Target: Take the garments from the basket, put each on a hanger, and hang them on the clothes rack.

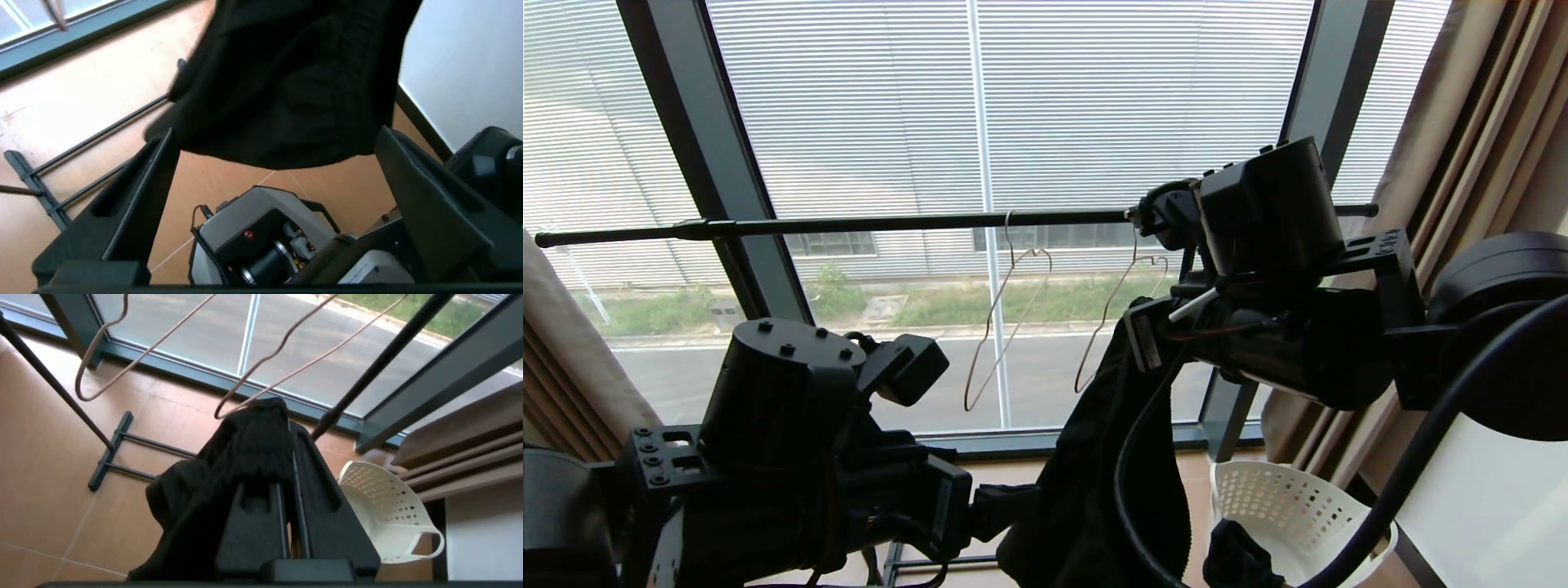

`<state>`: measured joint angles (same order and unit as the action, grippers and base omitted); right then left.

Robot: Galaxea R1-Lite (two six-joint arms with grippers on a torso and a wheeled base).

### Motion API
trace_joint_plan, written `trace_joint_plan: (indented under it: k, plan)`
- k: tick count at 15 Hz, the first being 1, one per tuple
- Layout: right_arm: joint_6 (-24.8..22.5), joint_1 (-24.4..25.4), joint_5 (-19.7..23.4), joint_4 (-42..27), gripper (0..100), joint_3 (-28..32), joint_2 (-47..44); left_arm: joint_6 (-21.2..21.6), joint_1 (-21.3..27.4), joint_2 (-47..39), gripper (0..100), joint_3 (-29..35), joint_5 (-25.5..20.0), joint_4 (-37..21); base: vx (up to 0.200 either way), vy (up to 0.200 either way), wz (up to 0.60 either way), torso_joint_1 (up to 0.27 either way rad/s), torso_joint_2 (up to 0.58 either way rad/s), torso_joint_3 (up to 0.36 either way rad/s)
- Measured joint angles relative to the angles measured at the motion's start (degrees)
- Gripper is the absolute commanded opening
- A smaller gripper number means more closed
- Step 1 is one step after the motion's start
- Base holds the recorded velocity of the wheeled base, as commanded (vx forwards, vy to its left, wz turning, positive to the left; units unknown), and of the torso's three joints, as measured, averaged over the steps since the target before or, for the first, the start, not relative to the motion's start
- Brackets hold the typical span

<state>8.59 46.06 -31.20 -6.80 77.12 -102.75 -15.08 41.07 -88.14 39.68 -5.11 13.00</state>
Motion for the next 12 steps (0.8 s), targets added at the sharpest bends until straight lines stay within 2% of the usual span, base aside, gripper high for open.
trace_joint_plan:
  k: [4, 12]
  plan:
    - [2.84, 0.55, -0.55, -0.06, 0, 2.82, -2.95, -1.50, 3.22, -4.34, 100, 4.61, 2.10, 0.00, 0.000, 0.000, 0.00, 0.000, 0.00, 0.000]
    - [6.84, 1.87, -1.05, -1.76, 0, 3.67, -2.01, -4.02, 7.98, -11.39, 100, 11.17, 12.52, -0.35, 0.000, 0.000, 0.00, 0.000, 0.00, 0.000]
